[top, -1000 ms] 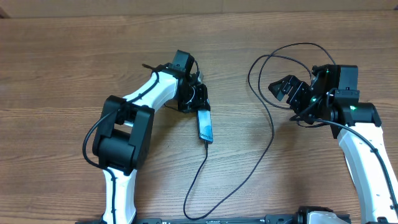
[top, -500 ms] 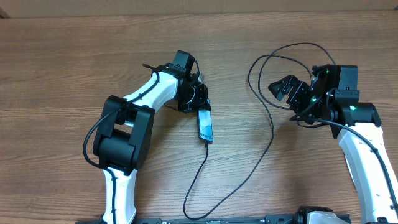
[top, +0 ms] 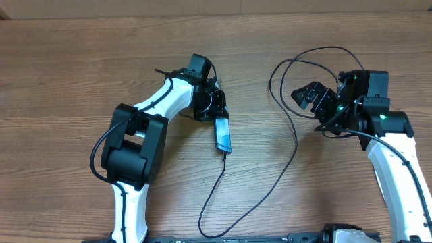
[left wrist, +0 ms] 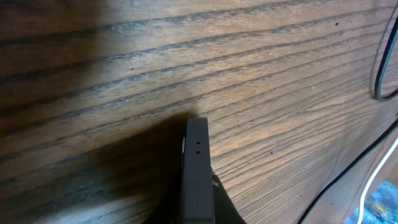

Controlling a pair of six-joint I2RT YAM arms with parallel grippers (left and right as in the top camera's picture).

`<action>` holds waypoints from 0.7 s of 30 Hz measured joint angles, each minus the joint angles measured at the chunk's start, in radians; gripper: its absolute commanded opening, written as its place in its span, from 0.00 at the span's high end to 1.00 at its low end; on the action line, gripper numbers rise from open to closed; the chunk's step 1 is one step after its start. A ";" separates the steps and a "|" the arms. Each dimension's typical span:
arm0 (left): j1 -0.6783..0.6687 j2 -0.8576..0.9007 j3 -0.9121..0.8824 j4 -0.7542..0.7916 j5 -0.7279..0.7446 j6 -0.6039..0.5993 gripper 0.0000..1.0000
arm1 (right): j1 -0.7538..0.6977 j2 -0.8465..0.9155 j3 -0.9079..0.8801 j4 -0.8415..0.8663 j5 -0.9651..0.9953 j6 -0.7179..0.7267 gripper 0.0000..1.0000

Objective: Plug charger to phone and switch on socket
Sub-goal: 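Lower the plugged phone with the left gripper toward the table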

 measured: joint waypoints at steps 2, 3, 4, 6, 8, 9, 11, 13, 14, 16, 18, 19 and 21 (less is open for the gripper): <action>0.000 0.000 0.000 0.000 -0.002 0.000 0.86 | 0.000 0.000 0.000 0.000 0.000 0.000 0.00; 0.000 0.000 0.000 0.000 -0.006 0.000 0.82 | 0.000 0.000 0.000 0.000 0.000 0.000 0.00; 0.000 0.000 0.000 0.000 -0.010 0.000 0.78 | 0.000 0.000 0.000 0.000 0.000 0.000 0.00; 0.000 0.000 0.000 0.002 -0.006 0.000 0.70 | 0.000 0.000 0.000 0.000 0.000 0.000 0.00; 0.000 0.000 0.006 0.003 -0.002 0.000 0.68 | 0.000 0.000 0.000 0.000 0.000 0.000 0.00; -0.001 0.000 0.008 0.003 -0.002 0.000 0.68 | 0.000 0.000 0.000 -0.001 0.000 0.000 0.00; -0.002 0.000 0.009 0.003 -0.002 0.000 0.67 | 0.000 0.000 0.000 0.000 0.000 0.000 0.00; -0.002 0.000 0.010 0.002 -0.002 0.000 0.67 | 0.000 0.000 0.000 0.000 0.000 0.000 0.00; -0.003 0.000 0.011 0.001 -0.002 0.000 0.66 | 0.000 0.000 0.000 0.000 0.000 0.000 0.00; -0.003 0.000 0.012 -0.001 -0.003 0.000 0.66 | 0.000 0.000 0.000 0.000 0.000 0.000 0.00; -0.003 0.000 0.012 -0.002 -0.003 0.000 0.67 | 0.000 0.000 0.000 0.000 0.000 0.000 0.00; -0.003 0.000 0.012 -0.004 -0.005 0.000 0.67 | 0.000 0.000 0.000 0.000 0.000 0.000 0.00; -0.003 0.000 0.013 -0.005 -0.007 0.000 0.67 | 0.000 0.000 0.000 0.000 0.000 0.000 0.00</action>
